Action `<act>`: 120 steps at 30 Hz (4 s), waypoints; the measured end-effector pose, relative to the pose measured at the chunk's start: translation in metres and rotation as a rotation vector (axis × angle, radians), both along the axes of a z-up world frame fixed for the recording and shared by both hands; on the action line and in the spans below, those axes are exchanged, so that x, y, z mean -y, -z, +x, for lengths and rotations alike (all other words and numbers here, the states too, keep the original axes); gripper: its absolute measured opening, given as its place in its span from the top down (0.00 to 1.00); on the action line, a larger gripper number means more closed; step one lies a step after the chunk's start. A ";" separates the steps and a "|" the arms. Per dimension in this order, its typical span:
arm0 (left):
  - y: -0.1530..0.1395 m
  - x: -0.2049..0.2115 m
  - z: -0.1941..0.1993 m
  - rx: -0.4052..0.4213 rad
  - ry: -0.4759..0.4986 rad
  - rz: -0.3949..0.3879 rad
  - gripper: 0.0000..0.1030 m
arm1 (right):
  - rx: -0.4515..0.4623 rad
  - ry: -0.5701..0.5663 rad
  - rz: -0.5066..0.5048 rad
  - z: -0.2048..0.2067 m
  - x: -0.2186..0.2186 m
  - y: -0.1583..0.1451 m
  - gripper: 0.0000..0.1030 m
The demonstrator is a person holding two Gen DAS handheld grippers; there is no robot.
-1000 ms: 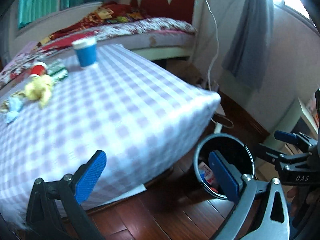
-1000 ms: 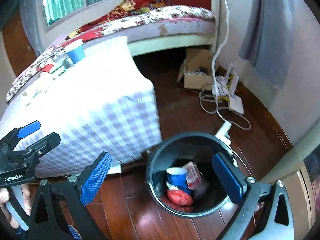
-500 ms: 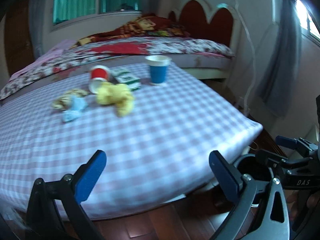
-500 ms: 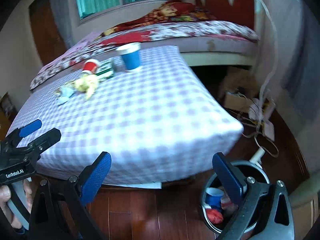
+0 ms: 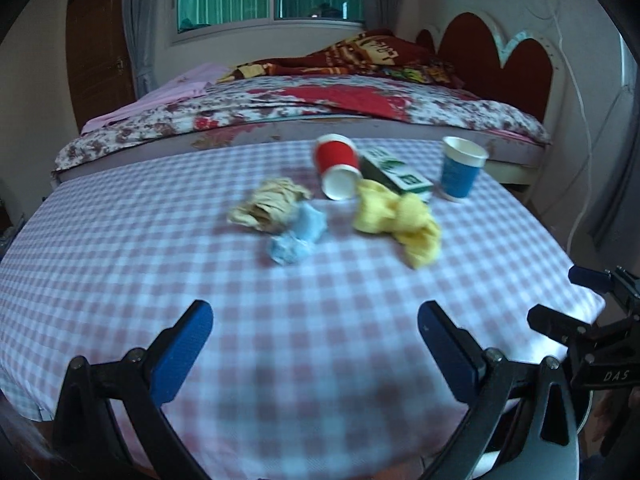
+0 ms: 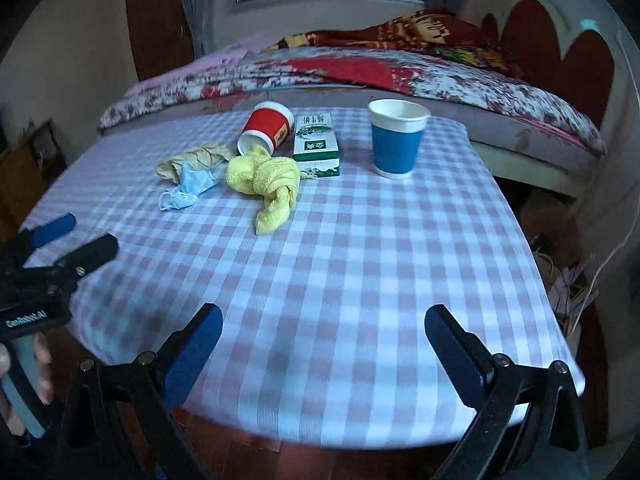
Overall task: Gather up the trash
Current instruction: 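Move both open tools back over the checked bed sheet, then grasp the blue face mask with the left tool while the right tool grasps the yellow cloth, then carry the blue mask and yellow cloth to the black bin and release both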
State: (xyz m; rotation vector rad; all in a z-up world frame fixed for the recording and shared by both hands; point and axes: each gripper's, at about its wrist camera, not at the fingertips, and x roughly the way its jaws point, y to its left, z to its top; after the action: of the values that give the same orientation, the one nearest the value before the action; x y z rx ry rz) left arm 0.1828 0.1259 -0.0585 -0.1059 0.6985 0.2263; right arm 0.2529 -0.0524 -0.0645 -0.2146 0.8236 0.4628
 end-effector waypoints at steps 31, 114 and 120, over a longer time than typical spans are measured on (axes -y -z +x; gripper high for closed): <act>0.057 -0.058 0.112 -0.179 -0.004 -0.124 0.38 | -0.080 -0.113 0.014 0.119 -0.098 0.042 0.47; 0.023 0.328 -0.009 -0.087 0.728 -0.045 0.68 | 0.042 0.550 0.117 -0.115 0.316 0.016 0.64; 0.036 0.363 -0.014 -0.121 0.798 -0.053 0.68 | 0.007 0.580 0.097 -0.126 0.348 0.031 0.64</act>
State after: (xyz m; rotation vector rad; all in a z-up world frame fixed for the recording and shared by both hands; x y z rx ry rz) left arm 0.1686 -0.2370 -0.0943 0.1409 0.8167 -0.5547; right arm 0.1271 -0.4006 -0.0952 0.1151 0.8116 -0.0444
